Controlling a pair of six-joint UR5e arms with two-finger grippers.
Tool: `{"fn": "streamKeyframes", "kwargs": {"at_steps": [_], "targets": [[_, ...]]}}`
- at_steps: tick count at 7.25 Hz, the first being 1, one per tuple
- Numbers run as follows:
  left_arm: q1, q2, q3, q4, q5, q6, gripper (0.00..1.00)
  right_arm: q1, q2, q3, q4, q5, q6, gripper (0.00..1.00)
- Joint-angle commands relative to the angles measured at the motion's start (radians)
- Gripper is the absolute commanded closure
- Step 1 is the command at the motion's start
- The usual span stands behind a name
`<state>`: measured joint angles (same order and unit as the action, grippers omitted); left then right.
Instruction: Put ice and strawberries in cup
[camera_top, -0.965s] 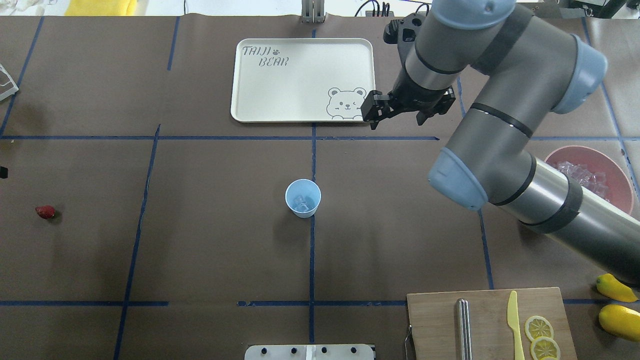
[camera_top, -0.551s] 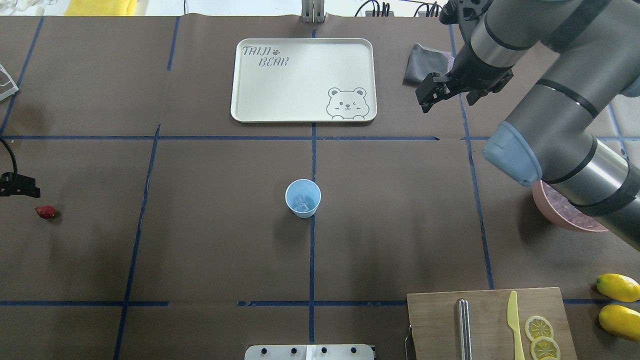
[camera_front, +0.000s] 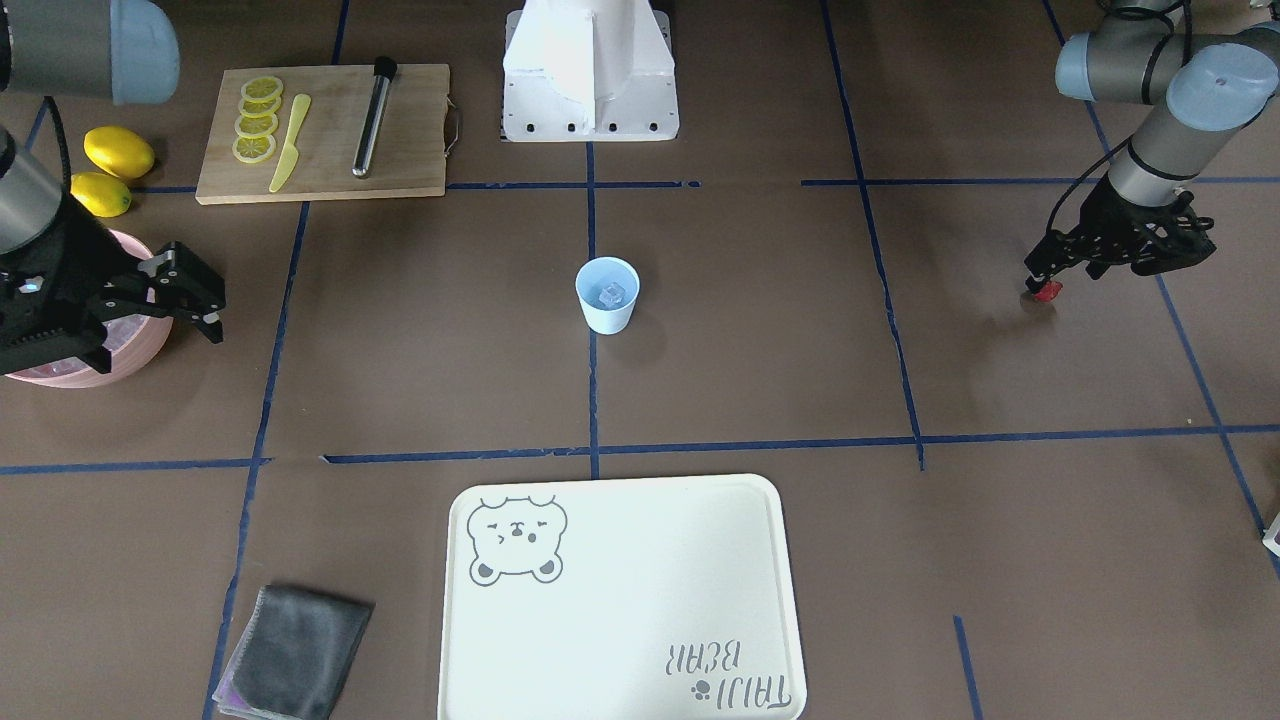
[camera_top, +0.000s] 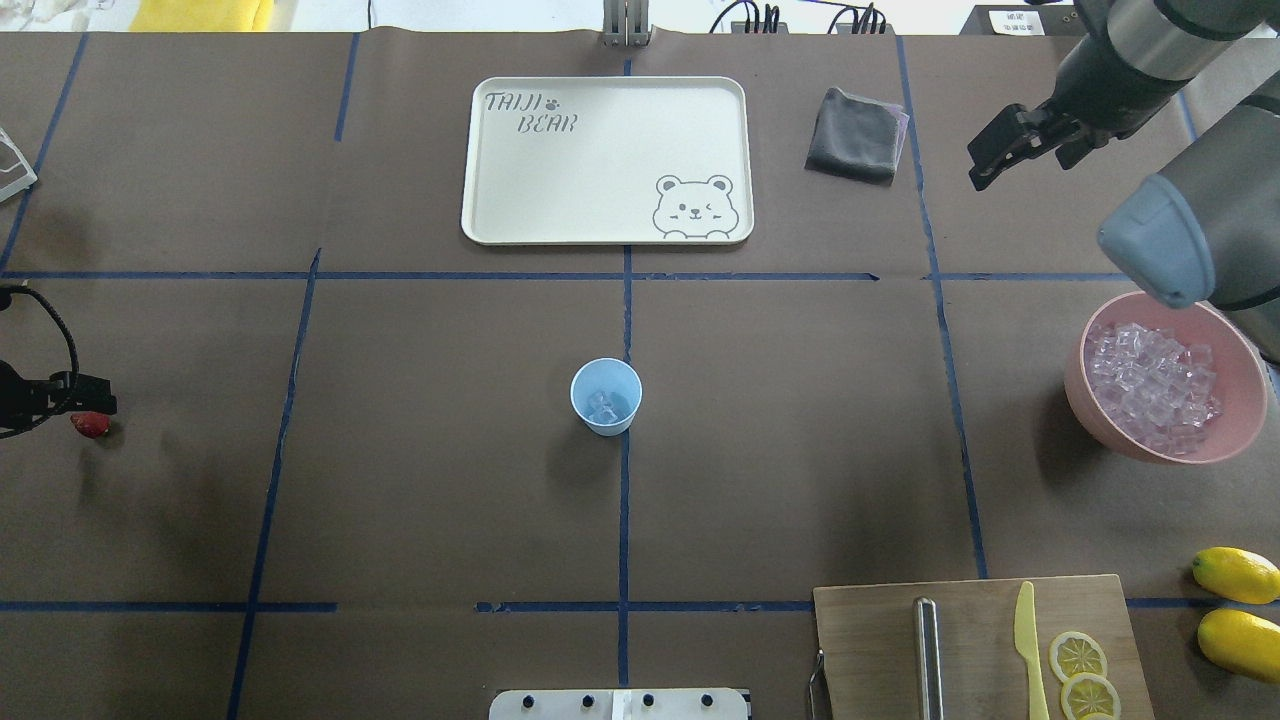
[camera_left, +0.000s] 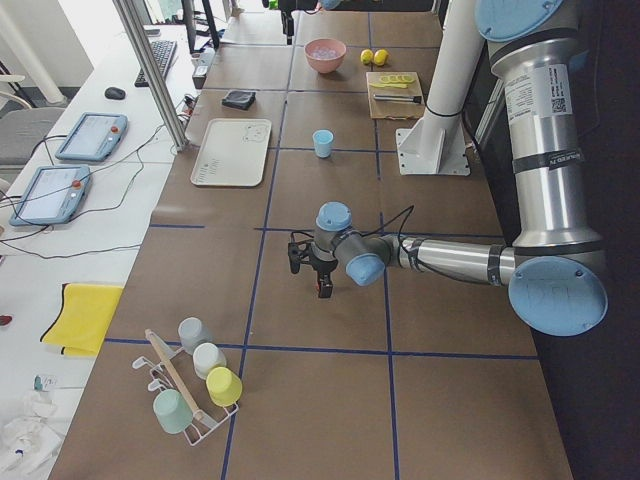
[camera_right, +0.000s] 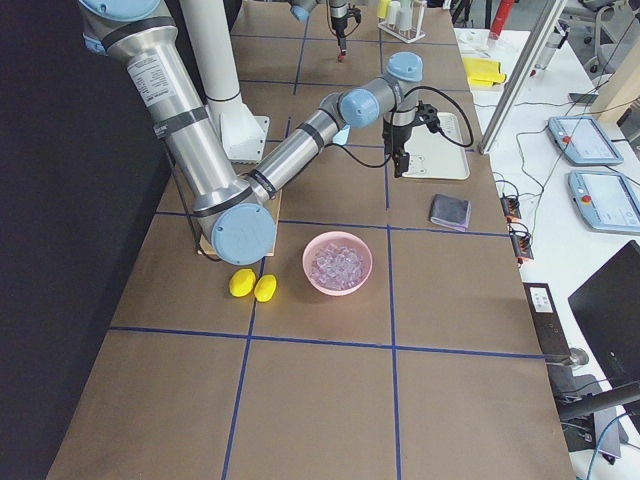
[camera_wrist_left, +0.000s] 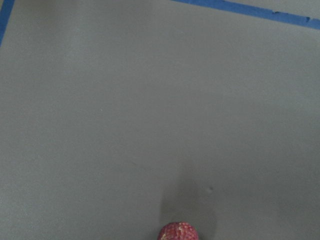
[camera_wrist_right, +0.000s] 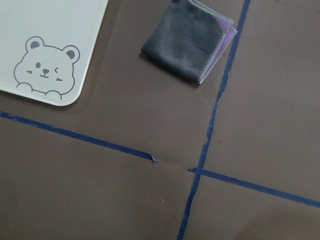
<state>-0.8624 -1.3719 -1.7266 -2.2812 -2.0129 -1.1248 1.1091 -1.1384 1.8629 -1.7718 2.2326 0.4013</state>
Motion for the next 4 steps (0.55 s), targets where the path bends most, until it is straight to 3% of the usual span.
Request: {"fn": "streamKeyframes", "kwargs": {"at_steps": [1,4], "targets": [[0.003,-0.016,0.019,-0.004,0.002,0.0,0.0,0.067,-0.055,-0.002,0.0,0.022,-0.117,0.0],[0.003,-0.019,0.032,-0.006,0.0,0.0,0.12,0.09,-0.075,-0.004,0.0,0.022,-0.148,0.0]]}}
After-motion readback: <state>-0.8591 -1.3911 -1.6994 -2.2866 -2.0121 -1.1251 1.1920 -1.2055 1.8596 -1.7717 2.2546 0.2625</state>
